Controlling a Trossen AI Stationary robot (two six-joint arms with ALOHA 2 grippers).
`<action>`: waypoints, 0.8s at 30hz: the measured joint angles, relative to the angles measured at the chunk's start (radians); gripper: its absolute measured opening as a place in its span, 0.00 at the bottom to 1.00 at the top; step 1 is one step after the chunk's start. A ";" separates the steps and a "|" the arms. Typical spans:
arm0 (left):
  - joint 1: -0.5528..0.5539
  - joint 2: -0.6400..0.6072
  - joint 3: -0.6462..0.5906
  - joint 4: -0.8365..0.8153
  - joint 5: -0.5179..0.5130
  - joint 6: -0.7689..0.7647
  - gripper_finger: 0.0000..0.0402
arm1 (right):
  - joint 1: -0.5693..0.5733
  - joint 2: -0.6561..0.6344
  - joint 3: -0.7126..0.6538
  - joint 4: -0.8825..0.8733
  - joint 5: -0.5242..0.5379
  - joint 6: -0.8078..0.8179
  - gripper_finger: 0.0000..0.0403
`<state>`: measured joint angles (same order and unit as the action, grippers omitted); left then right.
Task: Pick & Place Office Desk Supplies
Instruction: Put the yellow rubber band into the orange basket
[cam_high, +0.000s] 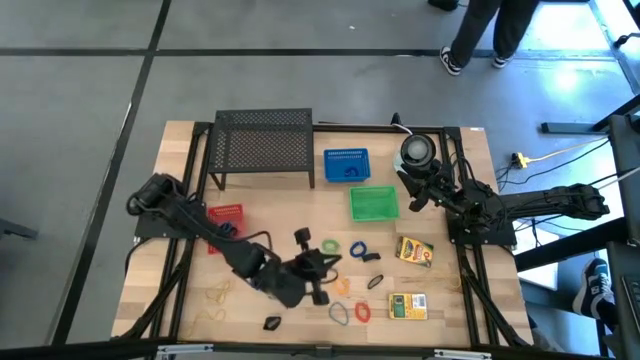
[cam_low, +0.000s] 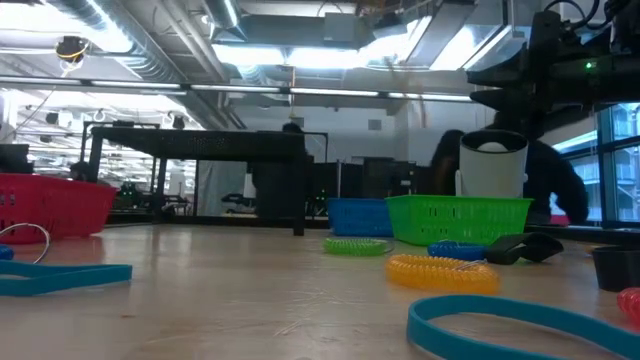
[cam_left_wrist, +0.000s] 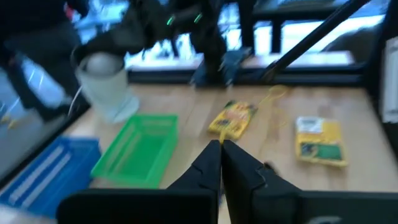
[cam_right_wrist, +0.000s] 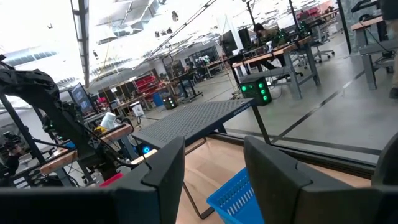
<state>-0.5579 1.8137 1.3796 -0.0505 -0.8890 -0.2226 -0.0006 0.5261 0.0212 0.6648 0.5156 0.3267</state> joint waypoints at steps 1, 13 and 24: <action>-0.008 0.000 0.000 0.034 0.000 0.032 0.01 | 0.000 0.000 0.000 0.000 0.000 0.000 0.41; -0.024 -0.002 0.002 0.100 -0.045 0.069 0.01 | 0.000 0.000 0.000 0.000 0.000 0.000 0.41; -0.014 -0.030 0.002 -0.434 -0.158 -0.322 0.01 | 0.000 0.000 0.000 0.000 0.000 0.000 0.41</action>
<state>-0.5719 1.7842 1.3811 -0.4846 -1.0468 -0.5447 -0.0006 0.5262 0.0212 0.6647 0.5156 0.3267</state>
